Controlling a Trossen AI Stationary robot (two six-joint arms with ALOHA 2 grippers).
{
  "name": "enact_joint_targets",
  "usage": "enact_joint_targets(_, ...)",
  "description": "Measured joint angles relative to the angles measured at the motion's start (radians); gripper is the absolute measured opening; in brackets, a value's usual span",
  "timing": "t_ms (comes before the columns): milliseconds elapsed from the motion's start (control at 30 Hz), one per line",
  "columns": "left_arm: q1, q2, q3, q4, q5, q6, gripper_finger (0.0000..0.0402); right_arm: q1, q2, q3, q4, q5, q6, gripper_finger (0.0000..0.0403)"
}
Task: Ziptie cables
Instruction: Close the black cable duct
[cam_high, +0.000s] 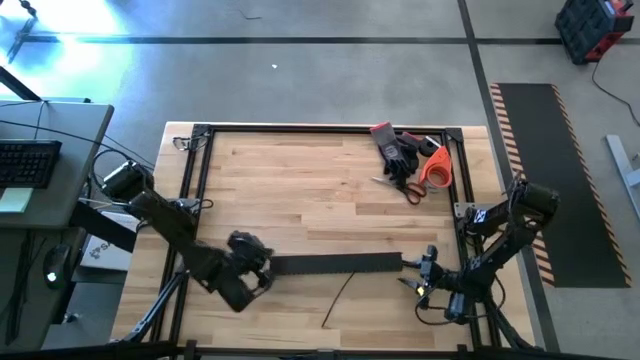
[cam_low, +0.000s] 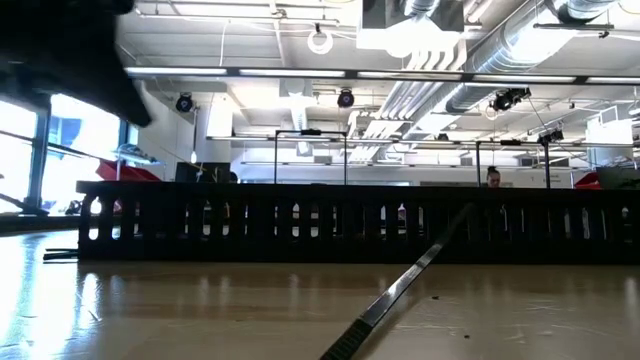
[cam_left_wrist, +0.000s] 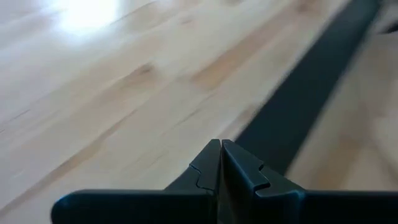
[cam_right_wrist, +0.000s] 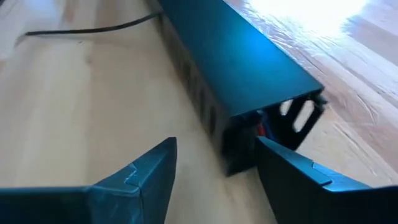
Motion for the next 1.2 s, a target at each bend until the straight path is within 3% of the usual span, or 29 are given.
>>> enact_joint_targets(133, 0.11, 0.051, 0.0, 0.386, 0.043, 0.371, 0.0, -0.041, 0.0, -0.037, 0.07, -0.014, -0.032, 0.0195)
enact_joint_targets(267, 0.205, 0.143, 0.0, 0.804, 0.152, 0.675, 0.0, -0.035, 0.0, -0.045, 0.107, -0.013, -0.08, 0.0175)
enact_joint_targets(367, 0.266, 0.225, 0.0, 1.08, 0.256, 0.81, 0.0, -0.018, 0.0, -0.045, 0.135, -0.013, -0.132, 0.0145)
enact_joint_targets(467, 0.313, 0.321, 0.006, 1.261, 0.369, 0.849, 0.0, 0.002, 0.0, -0.045, 0.137, -0.013, -0.134, 0.0105)
enact_joint_targets(700, 0.375, 0.499, 0.129, 1.246, 0.425, 0.855, 0.0, 0.014, 0.0, -0.045, 0.137, -0.009, -0.139, 0.001)
enact_joint_targets(933, 0.42, 0.514, 0.185, 1.033, 0.364, 0.845, 0.0, 0.012, 0.0, -0.041, 0.136, -0.011, -0.183, 0.0001)
enact_joint_targets(1200, 0.432, 0.514, 0.184, 0.966, 0.333, 0.825, 0.0, 0.013, 0.01, -0.005, 0.135, -0.013, -0.293, 0.0)
